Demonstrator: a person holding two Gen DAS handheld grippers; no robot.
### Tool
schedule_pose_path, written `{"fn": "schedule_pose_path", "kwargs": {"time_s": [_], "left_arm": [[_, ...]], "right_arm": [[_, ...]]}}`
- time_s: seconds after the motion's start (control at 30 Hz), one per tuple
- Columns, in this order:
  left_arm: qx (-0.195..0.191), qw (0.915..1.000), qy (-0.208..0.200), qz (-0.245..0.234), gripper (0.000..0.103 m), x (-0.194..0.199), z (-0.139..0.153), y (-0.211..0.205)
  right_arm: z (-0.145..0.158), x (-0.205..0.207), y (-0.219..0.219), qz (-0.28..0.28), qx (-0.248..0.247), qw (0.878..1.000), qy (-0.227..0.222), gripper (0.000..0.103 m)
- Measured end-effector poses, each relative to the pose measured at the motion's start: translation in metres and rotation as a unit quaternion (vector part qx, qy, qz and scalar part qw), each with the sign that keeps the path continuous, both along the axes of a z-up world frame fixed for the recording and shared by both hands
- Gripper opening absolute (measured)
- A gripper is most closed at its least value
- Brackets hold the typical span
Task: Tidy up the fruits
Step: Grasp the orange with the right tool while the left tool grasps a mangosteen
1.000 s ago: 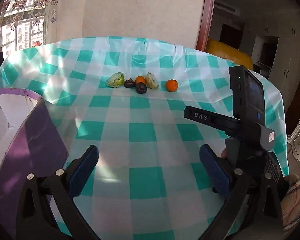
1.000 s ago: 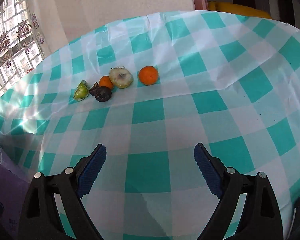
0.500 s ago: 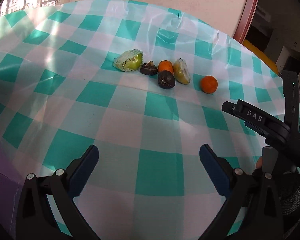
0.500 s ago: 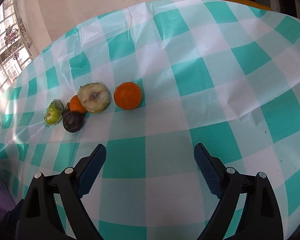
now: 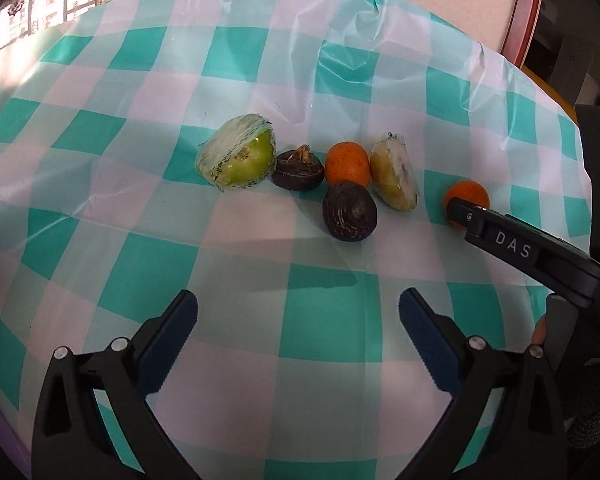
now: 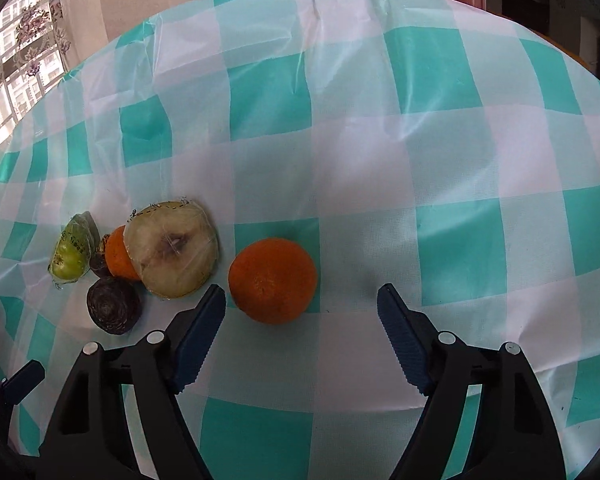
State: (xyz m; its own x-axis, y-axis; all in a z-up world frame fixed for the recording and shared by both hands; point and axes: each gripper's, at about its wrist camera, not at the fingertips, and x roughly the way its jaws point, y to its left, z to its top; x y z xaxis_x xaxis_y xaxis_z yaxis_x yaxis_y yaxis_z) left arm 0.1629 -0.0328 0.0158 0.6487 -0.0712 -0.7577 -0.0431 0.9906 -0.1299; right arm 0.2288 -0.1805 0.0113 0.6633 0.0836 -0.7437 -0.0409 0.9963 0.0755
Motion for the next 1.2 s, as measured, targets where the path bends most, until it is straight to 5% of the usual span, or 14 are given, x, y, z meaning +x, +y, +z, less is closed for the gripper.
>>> {"fn": "schedule_pose_path", "kwargs": {"time_s": [0.1,0.17,0.37,0.5,0.67,0.8,1.2], "left_arm": [[0.008,0.9999,-0.001,-0.01,0.101,0.014,0.001,-0.006],[0.015,0.9998,-0.002,-0.013,0.101,0.023,0.001,-0.011],[0.029,0.9993,-0.003,-0.023,0.099,0.049,0.002,-0.024],[0.039,0.9986,0.015,-0.033,0.088,0.065,-0.002,-0.032],[0.042,0.9986,0.009,-0.03,0.04,0.072,-0.002,-0.034],[0.001,0.9998,-0.007,-0.017,0.038,0.069,0.002,-0.017],[-0.027,0.9988,-0.039,0.013,0.038,0.045,0.012,0.009]], "right_arm": [[-0.003,0.006,0.007,0.0,-0.017,1.0,0.013,0.068],[-0.001,0.005,0.009,0.009,-0.004,1.0,0.006,0.045],[-0.006,-0.002,-0.03,-0.038,0.141,0.989,-0.002,0.044],[-0.006,-0.003,-0.031,-0.04,0.149,0.988,-0.003,0.044],[-0.01,-0.003,-0.037,-0.04,0.159,0.986,-0.005,0.044],[-0.007,-0.003,-0.041,-0.038,0.163,0.986,-0.006,0.044],[-0.005,-0.004,-0.042,-0.038,0.17,0.985,-0.009,0.044]]}}
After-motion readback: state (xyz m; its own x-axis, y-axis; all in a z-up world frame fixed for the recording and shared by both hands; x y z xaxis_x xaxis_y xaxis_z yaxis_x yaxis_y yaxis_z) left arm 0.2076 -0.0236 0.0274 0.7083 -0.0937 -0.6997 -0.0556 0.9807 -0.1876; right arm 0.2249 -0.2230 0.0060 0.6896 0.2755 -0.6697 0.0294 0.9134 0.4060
